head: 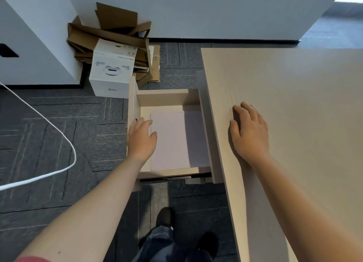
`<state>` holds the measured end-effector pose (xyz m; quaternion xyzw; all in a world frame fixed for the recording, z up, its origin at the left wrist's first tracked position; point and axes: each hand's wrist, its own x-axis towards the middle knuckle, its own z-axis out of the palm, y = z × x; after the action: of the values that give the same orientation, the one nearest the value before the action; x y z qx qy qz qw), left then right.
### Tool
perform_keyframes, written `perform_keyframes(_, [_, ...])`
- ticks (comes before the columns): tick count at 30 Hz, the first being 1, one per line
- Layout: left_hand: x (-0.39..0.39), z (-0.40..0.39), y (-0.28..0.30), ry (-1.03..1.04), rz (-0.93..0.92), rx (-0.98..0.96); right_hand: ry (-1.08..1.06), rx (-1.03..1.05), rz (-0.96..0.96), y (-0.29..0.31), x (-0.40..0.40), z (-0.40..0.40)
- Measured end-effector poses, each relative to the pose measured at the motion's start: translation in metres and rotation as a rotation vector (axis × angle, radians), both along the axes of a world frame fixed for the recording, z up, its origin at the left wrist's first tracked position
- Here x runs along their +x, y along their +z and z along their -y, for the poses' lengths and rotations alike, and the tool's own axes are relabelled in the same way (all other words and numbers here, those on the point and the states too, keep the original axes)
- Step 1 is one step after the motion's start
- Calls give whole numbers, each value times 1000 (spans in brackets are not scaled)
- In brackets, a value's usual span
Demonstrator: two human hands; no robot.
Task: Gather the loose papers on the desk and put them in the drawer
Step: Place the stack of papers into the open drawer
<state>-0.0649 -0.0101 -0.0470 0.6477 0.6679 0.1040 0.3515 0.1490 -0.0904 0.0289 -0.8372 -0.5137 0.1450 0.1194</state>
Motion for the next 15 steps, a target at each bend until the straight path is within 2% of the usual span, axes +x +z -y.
perform_keyframes(2, [-9,1,2,87,-89,-60,-1,5,-5,0,-2,5])
perform_keyframes(6, [-13,7,6,251,-28,-301,18,-13,-34,4,0,12])
perform_keyframes(10, [-10,3,6,348,19,-341,31,-34,-30,8,9,21])
perform_keyframes(15, [14,5,8,341,158,-351,73,-77,-40,10,19,29])
